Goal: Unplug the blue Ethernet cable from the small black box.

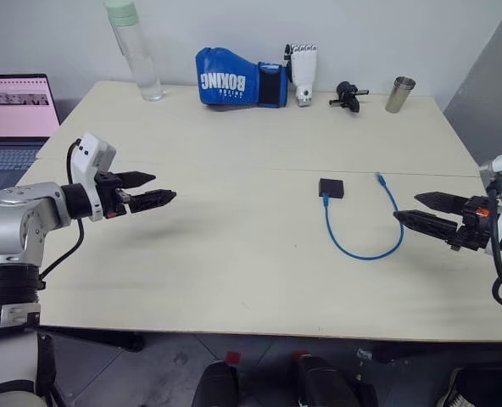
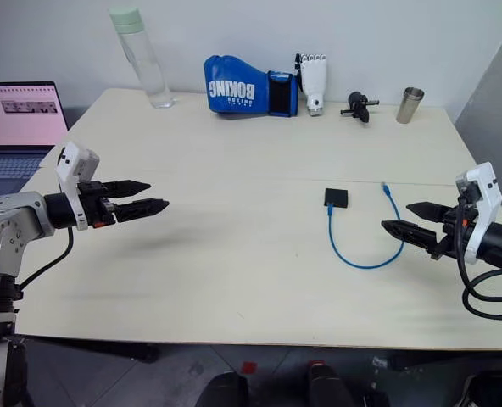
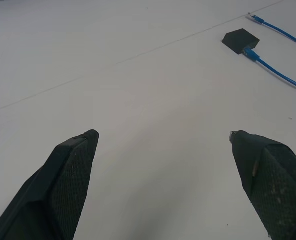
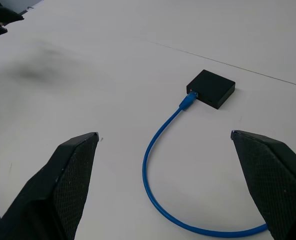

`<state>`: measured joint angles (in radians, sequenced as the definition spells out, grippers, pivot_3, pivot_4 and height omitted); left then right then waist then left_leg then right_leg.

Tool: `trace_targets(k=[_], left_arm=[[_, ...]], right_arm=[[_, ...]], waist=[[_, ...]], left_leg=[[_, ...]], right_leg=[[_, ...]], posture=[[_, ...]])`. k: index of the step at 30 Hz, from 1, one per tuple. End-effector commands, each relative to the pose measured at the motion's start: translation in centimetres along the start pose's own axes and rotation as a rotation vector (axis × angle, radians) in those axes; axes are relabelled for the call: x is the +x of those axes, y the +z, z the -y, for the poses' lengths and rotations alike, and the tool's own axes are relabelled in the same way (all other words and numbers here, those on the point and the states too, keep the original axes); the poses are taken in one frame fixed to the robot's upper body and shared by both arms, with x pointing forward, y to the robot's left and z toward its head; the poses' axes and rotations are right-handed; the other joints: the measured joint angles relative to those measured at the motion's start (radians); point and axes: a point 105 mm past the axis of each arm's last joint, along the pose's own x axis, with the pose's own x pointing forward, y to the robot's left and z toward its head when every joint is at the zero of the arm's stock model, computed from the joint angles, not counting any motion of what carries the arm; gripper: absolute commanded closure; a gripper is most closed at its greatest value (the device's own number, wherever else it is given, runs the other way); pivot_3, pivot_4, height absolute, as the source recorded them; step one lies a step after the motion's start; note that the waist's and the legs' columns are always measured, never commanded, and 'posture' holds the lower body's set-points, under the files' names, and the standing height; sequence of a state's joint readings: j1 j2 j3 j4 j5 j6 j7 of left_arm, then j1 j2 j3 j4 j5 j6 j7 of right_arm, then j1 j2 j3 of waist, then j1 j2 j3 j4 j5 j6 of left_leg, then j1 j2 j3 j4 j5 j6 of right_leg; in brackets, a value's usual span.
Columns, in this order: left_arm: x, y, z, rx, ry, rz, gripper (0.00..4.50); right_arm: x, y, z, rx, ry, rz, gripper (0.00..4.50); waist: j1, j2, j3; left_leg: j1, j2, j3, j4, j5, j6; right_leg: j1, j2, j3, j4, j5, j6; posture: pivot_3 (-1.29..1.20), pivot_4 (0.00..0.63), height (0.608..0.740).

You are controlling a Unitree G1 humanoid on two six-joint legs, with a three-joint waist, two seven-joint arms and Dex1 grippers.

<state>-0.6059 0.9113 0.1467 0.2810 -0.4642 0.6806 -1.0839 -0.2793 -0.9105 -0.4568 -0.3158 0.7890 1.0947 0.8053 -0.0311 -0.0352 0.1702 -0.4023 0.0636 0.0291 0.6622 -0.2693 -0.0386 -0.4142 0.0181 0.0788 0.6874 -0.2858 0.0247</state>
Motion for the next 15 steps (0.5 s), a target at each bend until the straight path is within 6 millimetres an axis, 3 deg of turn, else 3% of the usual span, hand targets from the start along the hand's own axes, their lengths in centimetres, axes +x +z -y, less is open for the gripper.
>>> trace_targets(k=[1,15], left_arm=[[-0.23,0.84,0.94,0.057,-0.042,0.031,0.02],[0.46,1.48,1.17,0.078,-0.059,0.055,0.02]], right_arm=[[0.17,0.11,0.29,-0.032,-0.022,0.003,0.00],[0.53,-0.37,0.21,-0.038,-0.058,0.013,0.00]], waist=[[0.000,0.000,0.000],[0.001,0.000,0.000]], left_leg=[[0.000,0.000,0.000,0.000,0.000,0.000],[0.000,0.000,-0.001,0.000,0.000,0.000]], right_leg=[[0.000,0.000,0.000,0.000,0.000,0.000],[0.000,-0.001,-0.001,0.001,0.000,0.000]], posture=[[0.00,0.150,0.740],[0.00,0.150,0.740]])
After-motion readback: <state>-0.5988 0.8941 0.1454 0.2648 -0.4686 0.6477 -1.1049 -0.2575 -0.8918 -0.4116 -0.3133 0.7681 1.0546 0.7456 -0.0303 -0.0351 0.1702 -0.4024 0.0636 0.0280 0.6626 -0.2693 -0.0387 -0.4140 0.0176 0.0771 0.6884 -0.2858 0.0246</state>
